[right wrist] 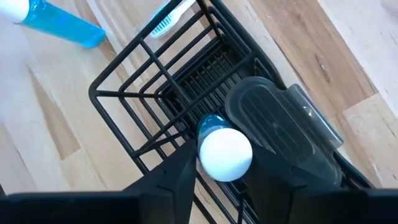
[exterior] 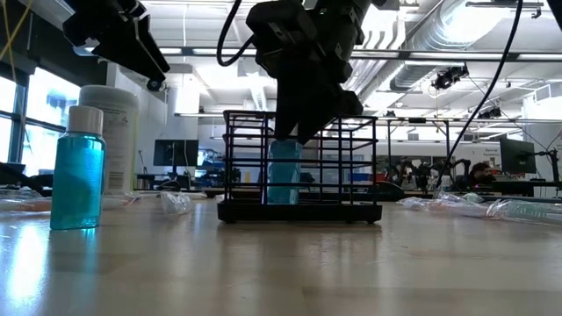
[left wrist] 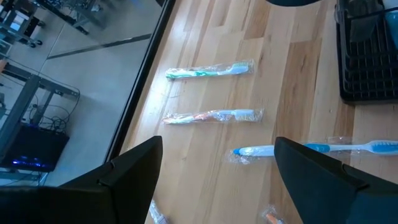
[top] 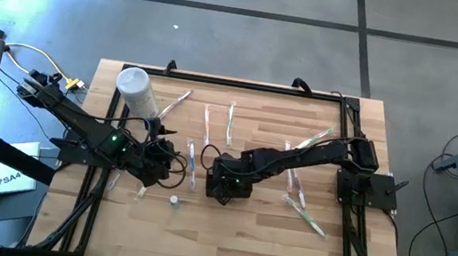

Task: Pick & Place toothbrushing station
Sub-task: Put the right blue mouthwash into the black wire organizer

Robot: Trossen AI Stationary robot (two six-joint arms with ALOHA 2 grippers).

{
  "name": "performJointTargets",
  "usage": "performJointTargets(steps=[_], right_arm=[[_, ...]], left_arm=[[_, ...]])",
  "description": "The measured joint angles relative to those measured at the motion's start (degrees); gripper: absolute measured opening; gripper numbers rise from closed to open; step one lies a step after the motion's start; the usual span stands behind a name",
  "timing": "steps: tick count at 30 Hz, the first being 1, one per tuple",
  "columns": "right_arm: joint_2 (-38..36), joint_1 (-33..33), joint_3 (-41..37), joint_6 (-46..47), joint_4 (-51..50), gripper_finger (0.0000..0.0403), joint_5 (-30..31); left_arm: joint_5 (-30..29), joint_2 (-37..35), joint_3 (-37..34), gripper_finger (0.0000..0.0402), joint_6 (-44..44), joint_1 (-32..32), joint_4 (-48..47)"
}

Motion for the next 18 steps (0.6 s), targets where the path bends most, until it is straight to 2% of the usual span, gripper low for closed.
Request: performJointTargets(steps=[18], right_arm=[[-3.1, 0.8, -0.3, -0.8, 1.5, 0.0116, 0.8]], left_arm=[[0.1, 0.0, 0.0, 0.0303, 0.0, 0.0, -0.4]])
